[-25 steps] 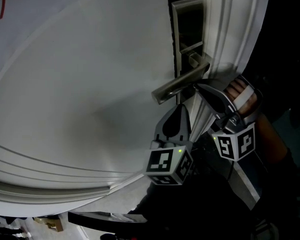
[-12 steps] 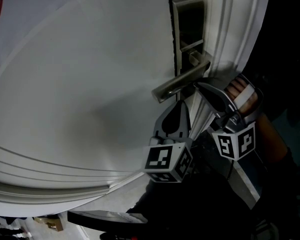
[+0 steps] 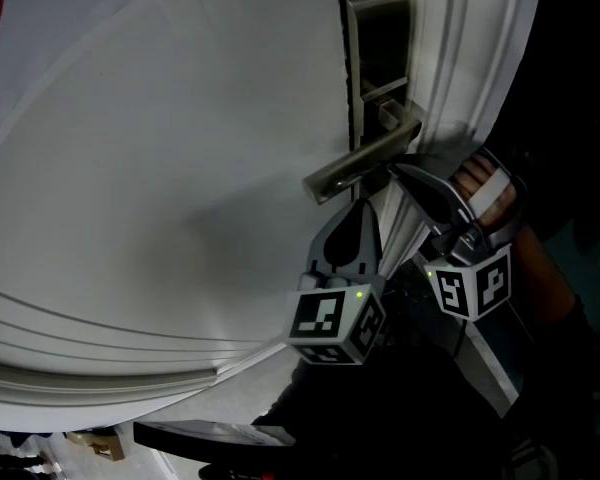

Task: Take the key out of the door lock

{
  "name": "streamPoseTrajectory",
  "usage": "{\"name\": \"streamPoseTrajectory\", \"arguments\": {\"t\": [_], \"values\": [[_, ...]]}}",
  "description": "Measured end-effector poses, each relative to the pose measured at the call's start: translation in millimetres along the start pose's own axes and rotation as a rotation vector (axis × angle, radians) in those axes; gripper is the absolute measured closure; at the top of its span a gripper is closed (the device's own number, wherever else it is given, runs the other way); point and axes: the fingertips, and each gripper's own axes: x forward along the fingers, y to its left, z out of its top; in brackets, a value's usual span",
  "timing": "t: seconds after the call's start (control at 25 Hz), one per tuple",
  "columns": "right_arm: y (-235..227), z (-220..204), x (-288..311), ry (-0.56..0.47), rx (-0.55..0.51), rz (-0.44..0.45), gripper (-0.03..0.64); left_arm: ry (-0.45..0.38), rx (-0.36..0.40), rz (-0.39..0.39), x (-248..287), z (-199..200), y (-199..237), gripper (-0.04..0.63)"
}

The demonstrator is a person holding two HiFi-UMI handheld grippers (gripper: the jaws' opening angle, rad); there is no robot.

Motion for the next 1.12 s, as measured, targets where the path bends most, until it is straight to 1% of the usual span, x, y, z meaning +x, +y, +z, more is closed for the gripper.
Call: {"name": "streamPoseTrajectory", "arguments": {"t": [0.6, 0.8, 0.96, 1.12], "values": [[1.9, -1.4, -1.4, 0.002, -0.002, 0.0, 0.606, 0.012, -0.001, 0.001, 1.4, -5.5, 1.1, 0.595], [1.7, -1.8, -1.3, 0.003, 0.001, 0.001, 0.606, 0.001, 0.001, 0.001, 3.2, 0.8, 1.2, 0.595], [1.3, -1.1, -1.8, -0.002, 0.003, 0.0, 0.606, 0.004, 0.011, -0.015, 4.9, 2.5, -1.0, 0.595], [0.2, -0.8, -2.4, -0.007, 0.01, 0.001, 0.606, 0.0, 0.011, -0.007, 6.3, 7.7, -0.9, 0.595]]}}
